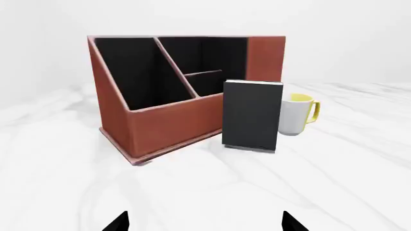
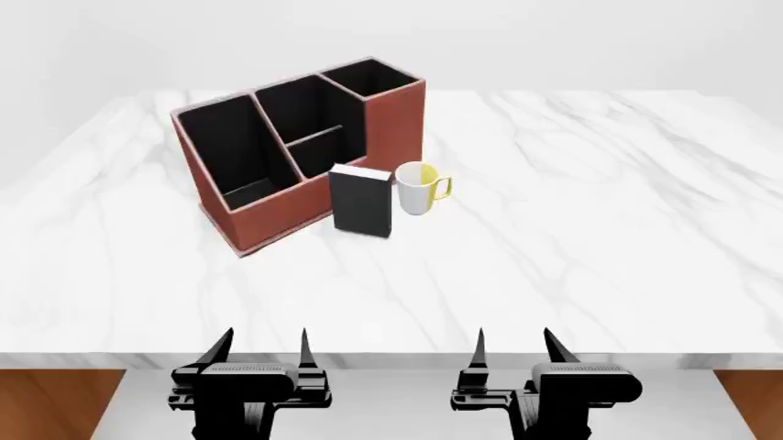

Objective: Pick up the book and place it in the right compartment of the caddy.

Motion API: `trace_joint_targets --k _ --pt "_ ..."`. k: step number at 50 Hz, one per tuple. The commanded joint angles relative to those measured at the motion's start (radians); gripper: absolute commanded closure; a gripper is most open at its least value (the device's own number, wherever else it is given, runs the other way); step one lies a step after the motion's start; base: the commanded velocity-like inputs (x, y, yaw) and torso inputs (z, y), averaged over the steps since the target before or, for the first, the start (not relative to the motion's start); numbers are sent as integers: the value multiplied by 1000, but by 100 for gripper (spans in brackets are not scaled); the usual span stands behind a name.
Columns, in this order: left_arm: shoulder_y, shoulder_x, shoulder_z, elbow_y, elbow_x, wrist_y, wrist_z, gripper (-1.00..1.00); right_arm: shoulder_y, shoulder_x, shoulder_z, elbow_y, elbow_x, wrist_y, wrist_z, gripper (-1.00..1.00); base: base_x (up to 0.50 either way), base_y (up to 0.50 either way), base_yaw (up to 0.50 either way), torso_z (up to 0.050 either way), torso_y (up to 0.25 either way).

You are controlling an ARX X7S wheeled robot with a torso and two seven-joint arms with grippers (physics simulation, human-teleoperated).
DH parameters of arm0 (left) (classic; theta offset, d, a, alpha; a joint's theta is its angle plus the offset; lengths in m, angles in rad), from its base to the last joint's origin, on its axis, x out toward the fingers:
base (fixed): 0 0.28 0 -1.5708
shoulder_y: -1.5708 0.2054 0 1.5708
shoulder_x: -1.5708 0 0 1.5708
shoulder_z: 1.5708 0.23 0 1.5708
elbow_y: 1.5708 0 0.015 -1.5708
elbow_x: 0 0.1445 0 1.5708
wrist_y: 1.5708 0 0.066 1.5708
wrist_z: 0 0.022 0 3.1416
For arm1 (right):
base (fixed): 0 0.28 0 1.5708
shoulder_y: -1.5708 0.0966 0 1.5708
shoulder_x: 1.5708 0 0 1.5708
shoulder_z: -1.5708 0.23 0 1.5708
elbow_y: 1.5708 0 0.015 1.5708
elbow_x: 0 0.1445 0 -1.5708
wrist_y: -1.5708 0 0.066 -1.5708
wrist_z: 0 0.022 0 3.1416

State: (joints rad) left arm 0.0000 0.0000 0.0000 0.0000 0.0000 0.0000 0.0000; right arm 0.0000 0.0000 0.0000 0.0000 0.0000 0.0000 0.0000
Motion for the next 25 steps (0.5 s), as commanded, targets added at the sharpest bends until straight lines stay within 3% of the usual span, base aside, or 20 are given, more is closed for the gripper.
trace_joint_targets --k 1,8,25 --pt "0 -16 19 3 -13 -6 -19 -100 3 16 -21 26 12 -18 21 -100 0 0 0 0 0" --pt "10 -41 44 36 -37 -20 -45 -100 -4 38 -45 -25 40 16 51 -100 0 0 0 0 0" --pt "120 -94 51 528 -52 -262 -108 -100 -108 77 -40 -404 145 129 92 -100 0 0 0 0 0"
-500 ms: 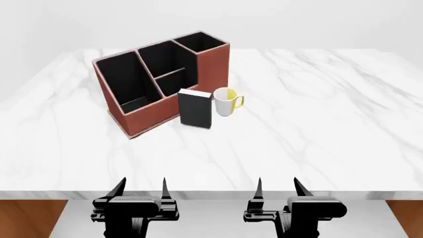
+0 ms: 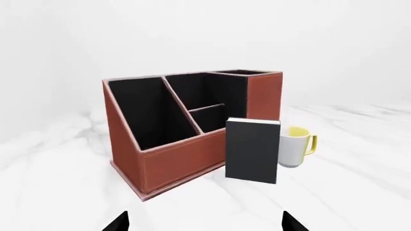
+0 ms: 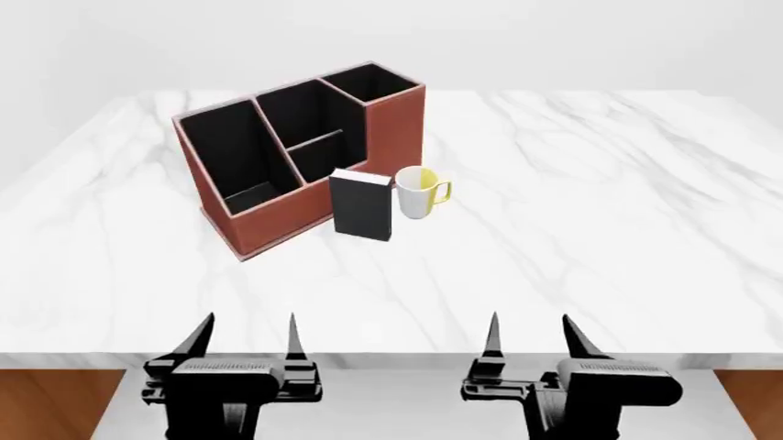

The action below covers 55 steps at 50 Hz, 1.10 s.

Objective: Pick up the book and place it in the right compartment of the caddy.

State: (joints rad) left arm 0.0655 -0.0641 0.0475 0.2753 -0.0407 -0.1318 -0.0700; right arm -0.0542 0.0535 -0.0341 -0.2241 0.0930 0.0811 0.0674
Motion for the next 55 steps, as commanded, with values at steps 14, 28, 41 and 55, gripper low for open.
trace_joint_targets --k 14,28,41,55 --pt "103 -45 -20 510 -68 -248 -74 -100 -106 49 -7 -353 114 96 48 -100 0 0 0 0 0" --pt "118 -64 -2 511 -80 -226 -89 -100 -109 78 -10 -388 159 138 63 -100 286 0 0 0 0" --pt "113 -78 2 506 -94 -230 -105 -100 -108 92 -22 -386 167 135 75 -100 500 0 0 0 0" --pt "117 -94 19 514 -95 -227 -120 -100 -107 105 -30 -384 173 128 90 -100 500 0 0 0 1"
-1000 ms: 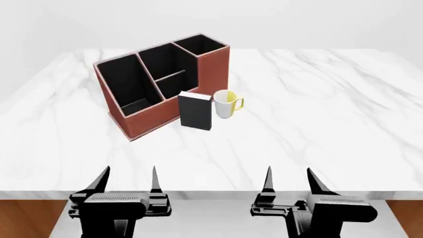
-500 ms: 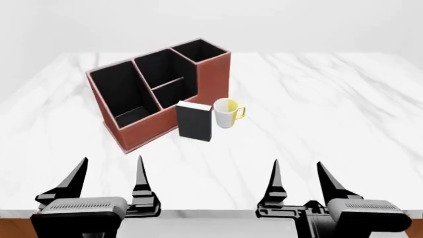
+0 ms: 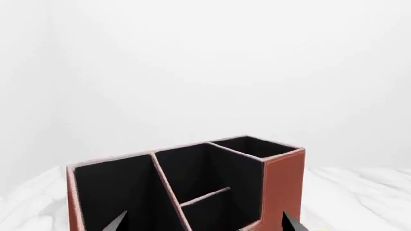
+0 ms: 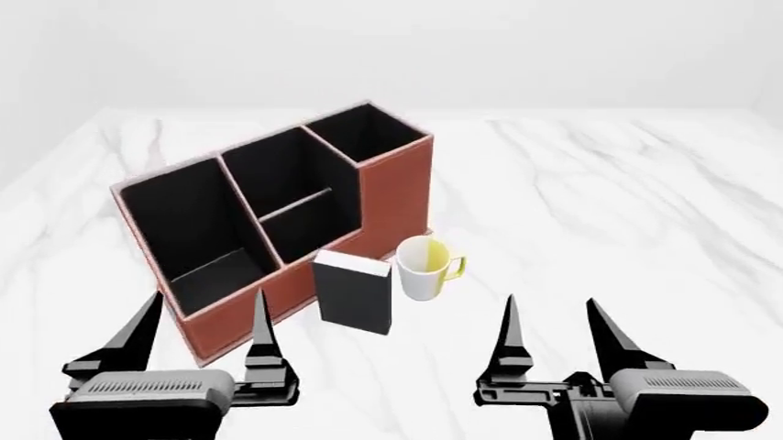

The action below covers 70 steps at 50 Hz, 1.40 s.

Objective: Pick up the book and place it in the right compartment of the caddy.

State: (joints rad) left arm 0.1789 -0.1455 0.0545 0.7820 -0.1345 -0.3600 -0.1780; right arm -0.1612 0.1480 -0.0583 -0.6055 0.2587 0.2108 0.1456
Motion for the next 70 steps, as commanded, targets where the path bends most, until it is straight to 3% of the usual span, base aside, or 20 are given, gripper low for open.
trace_joint_targets --k 1,27,42,56,70 --pt "3 -13 13 4 -2 4 -12 -100 0 11 -6 -2 8 -1 12 -100 500 0 0 0 0" --pt "3 -33 18 10 -20 4 -41 -100 -3 26 -16 1 29 -31 29 -100 500 0 0 0 1" --pt "0 -43 27 1 -27 10 -51 -100 -1 37 -24 3 43 -30 38 -100 0 -346 0 0 1" --pt "-2 -54 32 1 -32 10 -63 -100 3 39 -19 13 47 -47 56 -100 0 -10 0 0 0" --pt "-2 -63 37 5 -39 9 -74 -100 -1 55 -37 6 24 -45 72 -100 0 0 500 0 0"
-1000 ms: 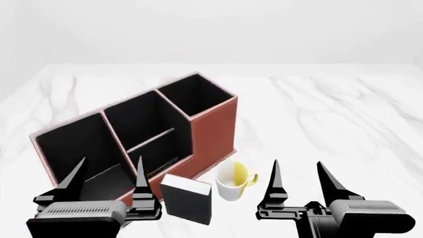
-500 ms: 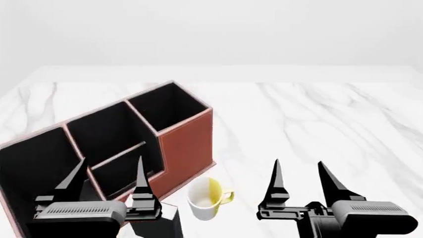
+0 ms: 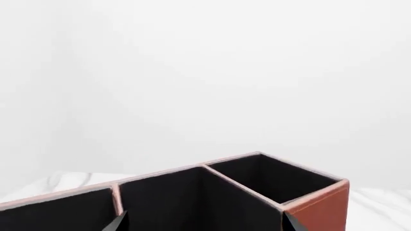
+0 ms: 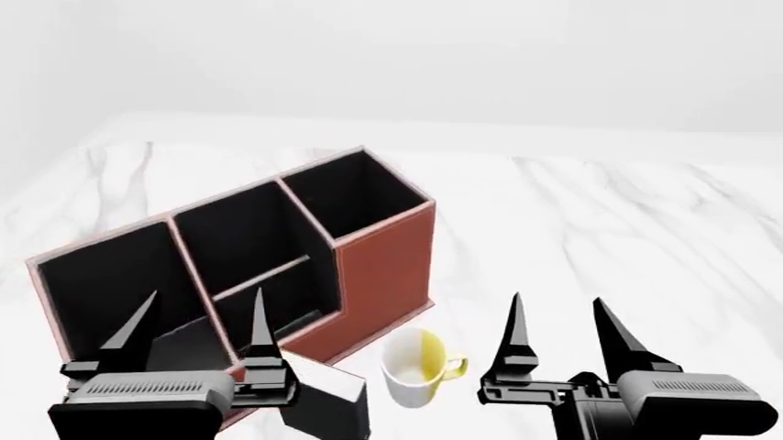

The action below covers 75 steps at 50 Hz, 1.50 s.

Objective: Pick up the book and place it in the right compartment of the caddy.

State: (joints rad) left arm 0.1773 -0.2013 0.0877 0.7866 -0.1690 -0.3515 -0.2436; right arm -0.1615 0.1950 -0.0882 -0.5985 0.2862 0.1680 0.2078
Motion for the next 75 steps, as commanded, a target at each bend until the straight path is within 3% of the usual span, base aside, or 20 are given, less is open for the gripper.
trace_joint_targets --k 1,75 --pt "0 -8 5 1 -4 1 -9 -100 -1 8 -7 -1 -3 -3 10 -100 0 0 500 0 0" --pt "-9 -68 48 -6 -42 18 -77 -100 10 67 -58 9 34 -22 72 -100 -10 17 473 0 0"
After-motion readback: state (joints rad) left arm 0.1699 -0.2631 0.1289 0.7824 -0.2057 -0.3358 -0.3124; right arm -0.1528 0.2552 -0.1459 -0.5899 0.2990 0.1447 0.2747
